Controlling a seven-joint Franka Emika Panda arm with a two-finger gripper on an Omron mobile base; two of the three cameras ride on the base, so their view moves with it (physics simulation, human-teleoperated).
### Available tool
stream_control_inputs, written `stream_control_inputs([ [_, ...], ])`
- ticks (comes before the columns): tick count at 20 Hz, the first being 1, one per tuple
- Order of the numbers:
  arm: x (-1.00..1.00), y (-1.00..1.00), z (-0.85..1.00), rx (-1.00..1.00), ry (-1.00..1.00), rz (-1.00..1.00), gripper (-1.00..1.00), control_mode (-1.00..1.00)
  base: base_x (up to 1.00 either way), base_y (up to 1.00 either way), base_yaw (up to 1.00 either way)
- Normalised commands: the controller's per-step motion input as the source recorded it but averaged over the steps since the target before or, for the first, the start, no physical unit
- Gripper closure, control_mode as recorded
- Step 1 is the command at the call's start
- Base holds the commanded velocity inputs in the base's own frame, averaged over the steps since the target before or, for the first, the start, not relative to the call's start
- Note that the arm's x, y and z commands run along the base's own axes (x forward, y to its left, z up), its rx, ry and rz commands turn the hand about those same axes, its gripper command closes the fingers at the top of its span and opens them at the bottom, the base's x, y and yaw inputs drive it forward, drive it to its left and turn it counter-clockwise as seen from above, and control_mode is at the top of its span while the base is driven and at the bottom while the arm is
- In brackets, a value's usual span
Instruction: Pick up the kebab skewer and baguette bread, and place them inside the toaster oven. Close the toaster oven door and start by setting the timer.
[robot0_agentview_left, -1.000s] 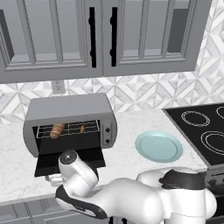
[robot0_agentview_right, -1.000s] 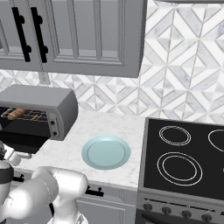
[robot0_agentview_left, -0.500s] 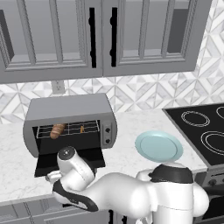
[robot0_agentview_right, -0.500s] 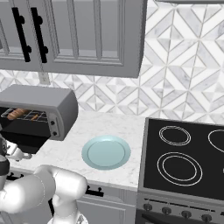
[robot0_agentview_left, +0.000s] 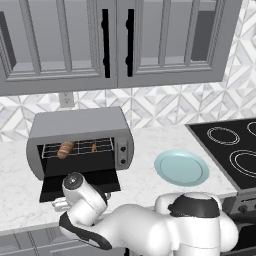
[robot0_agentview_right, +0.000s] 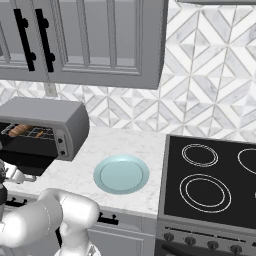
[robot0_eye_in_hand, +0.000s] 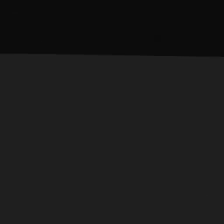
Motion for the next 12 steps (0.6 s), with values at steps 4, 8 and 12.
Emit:
stream_control_inputs([
  [4,-0.03,0.0,-0.26,0.0,-0.01,0.0,-1.0,-1.0,0.0,0.0,0.0],
  [8,0.0,-0.04,-0.36,0.03,-0.04,0.0,-1.0,-1.0,0.0,0.0,0.0],
  [12,0.0,-0.17,-0.36,0.02,-0.12,0.0,-1.0,-1.0,0.0,0.0,0.0],
])
